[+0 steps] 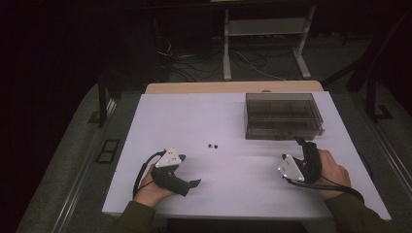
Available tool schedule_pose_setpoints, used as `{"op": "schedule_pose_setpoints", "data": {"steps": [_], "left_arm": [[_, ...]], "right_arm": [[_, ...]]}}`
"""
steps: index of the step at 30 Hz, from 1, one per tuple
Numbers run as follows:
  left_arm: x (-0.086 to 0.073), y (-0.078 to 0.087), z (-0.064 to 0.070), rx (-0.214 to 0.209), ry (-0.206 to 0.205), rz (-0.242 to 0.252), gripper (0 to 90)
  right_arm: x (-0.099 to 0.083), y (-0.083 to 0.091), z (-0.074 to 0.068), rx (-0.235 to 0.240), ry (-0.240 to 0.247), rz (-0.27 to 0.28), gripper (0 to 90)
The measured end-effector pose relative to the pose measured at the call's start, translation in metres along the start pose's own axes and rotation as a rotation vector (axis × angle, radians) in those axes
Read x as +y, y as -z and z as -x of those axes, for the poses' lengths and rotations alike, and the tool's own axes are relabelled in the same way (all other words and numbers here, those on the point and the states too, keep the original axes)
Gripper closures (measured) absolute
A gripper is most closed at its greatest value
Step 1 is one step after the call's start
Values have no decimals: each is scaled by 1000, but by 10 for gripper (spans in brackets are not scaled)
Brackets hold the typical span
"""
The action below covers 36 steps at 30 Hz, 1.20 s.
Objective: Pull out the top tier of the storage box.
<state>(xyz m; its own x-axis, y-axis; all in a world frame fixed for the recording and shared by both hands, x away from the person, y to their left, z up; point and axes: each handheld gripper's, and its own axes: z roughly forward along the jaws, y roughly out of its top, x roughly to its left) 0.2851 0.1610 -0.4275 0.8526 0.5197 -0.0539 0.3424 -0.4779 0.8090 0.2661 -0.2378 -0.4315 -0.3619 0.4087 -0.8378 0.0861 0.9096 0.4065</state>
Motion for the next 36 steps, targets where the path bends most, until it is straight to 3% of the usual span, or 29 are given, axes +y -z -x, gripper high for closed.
{"op": "schedule_pose_setpoints", "data": {"steps": [13, 26, 36], "left_arm": [[0, 0, 0, 1, 1, -1, 0], [0, 0, 0, 3, -1, 0, 0], [0, 1, -1, 5, -3, 1, 0]], "right_arm": [[0, 0, 5, 101, -141, 15, 247], [-2, -2, 9, 169, -219, 10, 247], [-4, -4, 12, 239, -309, 10, 247]]}}
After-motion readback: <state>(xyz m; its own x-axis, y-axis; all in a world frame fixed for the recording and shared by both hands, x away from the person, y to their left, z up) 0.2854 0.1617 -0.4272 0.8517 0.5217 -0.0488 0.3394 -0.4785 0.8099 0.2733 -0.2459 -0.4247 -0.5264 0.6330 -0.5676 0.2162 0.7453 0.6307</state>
